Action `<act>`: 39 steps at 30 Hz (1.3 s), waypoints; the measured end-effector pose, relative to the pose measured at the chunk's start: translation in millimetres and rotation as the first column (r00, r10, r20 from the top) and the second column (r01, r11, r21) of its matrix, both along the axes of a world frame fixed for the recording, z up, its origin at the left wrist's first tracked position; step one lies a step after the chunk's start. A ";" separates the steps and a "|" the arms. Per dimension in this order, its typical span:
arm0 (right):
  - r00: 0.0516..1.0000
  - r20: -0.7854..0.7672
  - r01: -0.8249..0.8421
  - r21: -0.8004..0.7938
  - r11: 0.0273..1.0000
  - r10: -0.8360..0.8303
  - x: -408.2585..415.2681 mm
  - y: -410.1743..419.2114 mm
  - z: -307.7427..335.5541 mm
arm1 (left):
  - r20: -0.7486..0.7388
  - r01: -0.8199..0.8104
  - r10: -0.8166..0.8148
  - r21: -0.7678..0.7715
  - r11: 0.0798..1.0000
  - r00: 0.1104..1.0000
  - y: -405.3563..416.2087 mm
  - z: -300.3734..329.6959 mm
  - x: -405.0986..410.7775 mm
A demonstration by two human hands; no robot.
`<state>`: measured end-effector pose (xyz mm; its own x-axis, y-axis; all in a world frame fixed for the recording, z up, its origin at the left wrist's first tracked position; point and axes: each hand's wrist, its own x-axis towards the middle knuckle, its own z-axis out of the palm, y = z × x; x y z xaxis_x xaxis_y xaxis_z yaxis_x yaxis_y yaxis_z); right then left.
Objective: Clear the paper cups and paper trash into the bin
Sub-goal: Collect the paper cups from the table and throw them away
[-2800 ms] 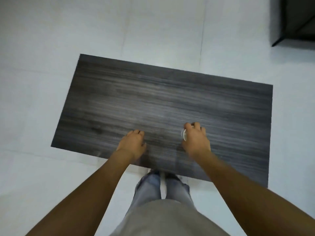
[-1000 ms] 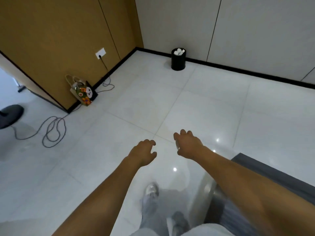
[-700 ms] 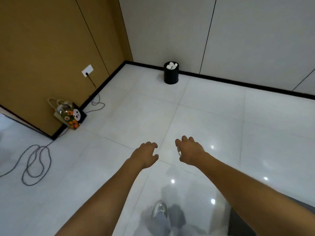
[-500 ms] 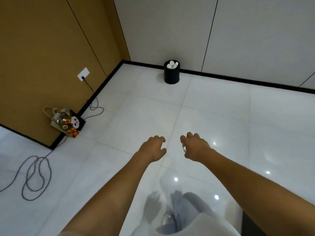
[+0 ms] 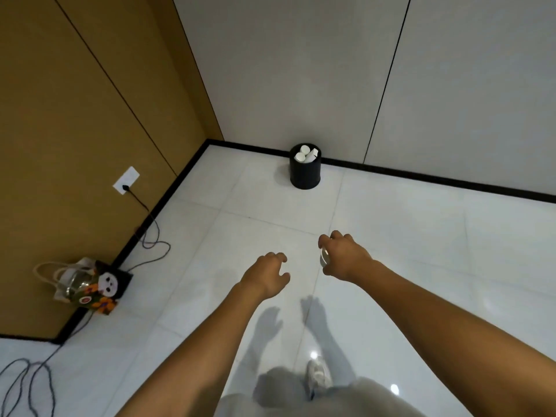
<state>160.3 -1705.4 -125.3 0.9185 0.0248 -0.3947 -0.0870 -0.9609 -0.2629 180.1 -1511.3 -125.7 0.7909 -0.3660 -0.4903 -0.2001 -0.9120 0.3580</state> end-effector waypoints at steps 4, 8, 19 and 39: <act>0.999 -0.039 0.027 0.014 1.000 -0.027 84.3 -19.8 1.6 | -0.015 -0.004 0.004 -0.011 1.000 1.000 -12.6 -5.5 85.2; 0.998 -0.027 0.054 0.008 0.999 -0.054 175.6 -34.0 -6.4 | -0.008 -0.008 0.008 -0.007 1.000 1.000 -18.8 -16.4 184.3; 0.962 -0.023 0.273 0.067 0.960 -0.273 419.4 -68.2 -11.7 | -0.006 0.067 -0.068 -0.041 0.997 0.998 -33.6 -21.2 461.8; 0.842 -0.006 0.527 0.215 0.822 -0.539 771.2 -160.3 -102.9 | -0.050 0.287 -0.286 0.020 0.958 0.957 -152.8 -67.6 868.6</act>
<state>931.5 -1865.7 -228.2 0.8307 -0.4018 -0.3855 -0.5507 -0.6948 -0.4626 1048.8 -1664.1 -193.3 0.6311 -0.5603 -0.5365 -0.4381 -0.8282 0.3496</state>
